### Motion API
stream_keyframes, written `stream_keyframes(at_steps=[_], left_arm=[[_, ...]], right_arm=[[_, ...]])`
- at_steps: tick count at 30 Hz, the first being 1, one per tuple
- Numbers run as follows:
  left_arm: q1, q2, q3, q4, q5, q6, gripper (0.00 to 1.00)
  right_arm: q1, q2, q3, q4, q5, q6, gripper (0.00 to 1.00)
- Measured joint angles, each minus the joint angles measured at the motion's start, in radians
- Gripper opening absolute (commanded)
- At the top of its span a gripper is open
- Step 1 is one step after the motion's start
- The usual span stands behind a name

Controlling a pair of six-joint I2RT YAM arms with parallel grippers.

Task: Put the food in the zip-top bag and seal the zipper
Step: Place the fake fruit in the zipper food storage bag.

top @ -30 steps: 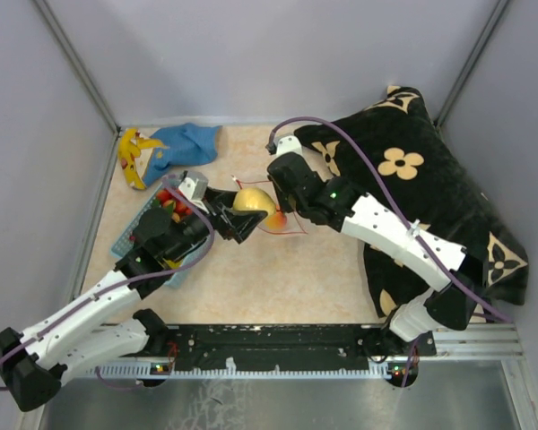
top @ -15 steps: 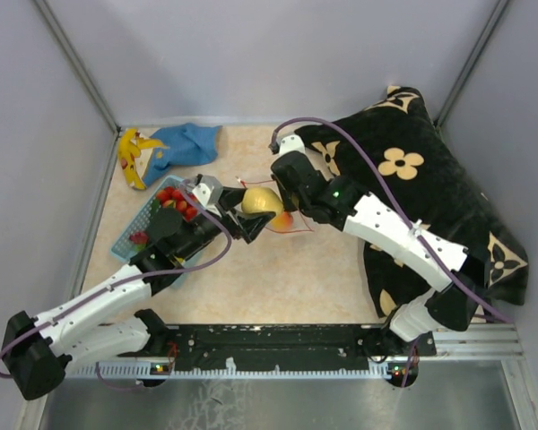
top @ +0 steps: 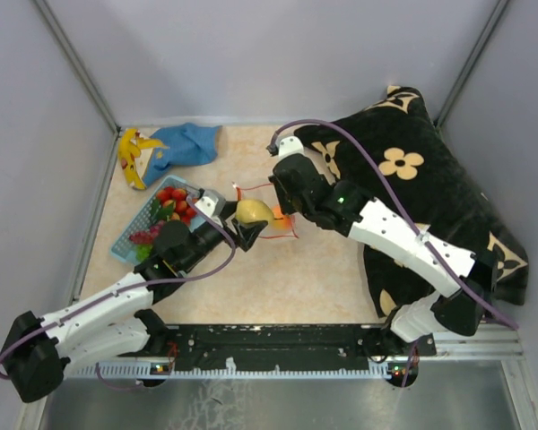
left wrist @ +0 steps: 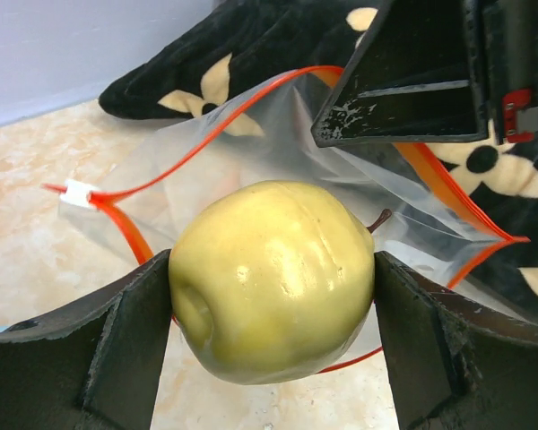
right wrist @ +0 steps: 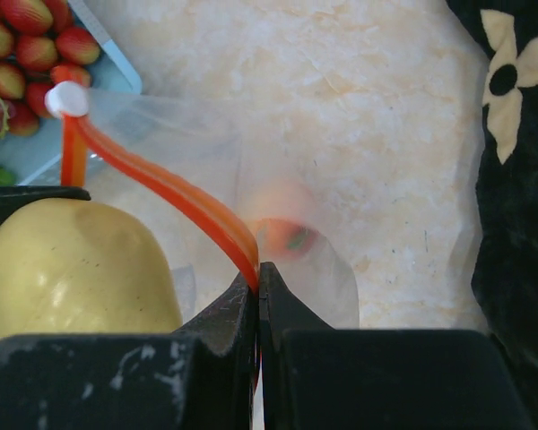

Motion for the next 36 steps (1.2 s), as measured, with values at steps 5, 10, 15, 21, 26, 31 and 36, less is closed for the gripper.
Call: stream_keyframes(at_steps=[5, 10, 15, 21, 26, 31, 36], left_arm=[[0.000, 0.014, 0.002, -0.009, -0.026, 0.020, 0.59], [0.000, 0.039, 0.039, -0.023, -0.022, 0.047, 0.63], [0.000, 0.080, 0.100, -0.037, -0.022, 0.069, 0.68], [0.000, 0.131, 0.140, -0.078, -0.020, 0.084, 0.86], [0.000, 0.141, 0.143, -0.113, -0.021, 0.082, 0.96], [0.000, 0.129, 0.145, -0.145, -0.022, 0.075, 1.00], [0.000, 0.120, 0.172, -0.192, -0.029, 0.056, 1.00]], right_arm=[[0.003, -0.013, 0.000, 0.014, -0.023, 0.005, 0.00], [0.003, -0.013, 0.000, 0.017, -0.042, 0.005, 0.00], [0.003, -0.013, 0.000, 0.029, -0.074, 0.005, 0.00], [0.002, -0.013, -0.001, 0.035, -0.079, 0.004, 0.00], [0.003, -0.015, -0.019, 0.051, -0.082, 0.005, 0.00], [0.003, -0.016, -0.028, 0.056, -0.080, 0.005, 0.00], [0.003, -0.017, -0.033, 0.058, -0.078, 0.006, 0.00]])
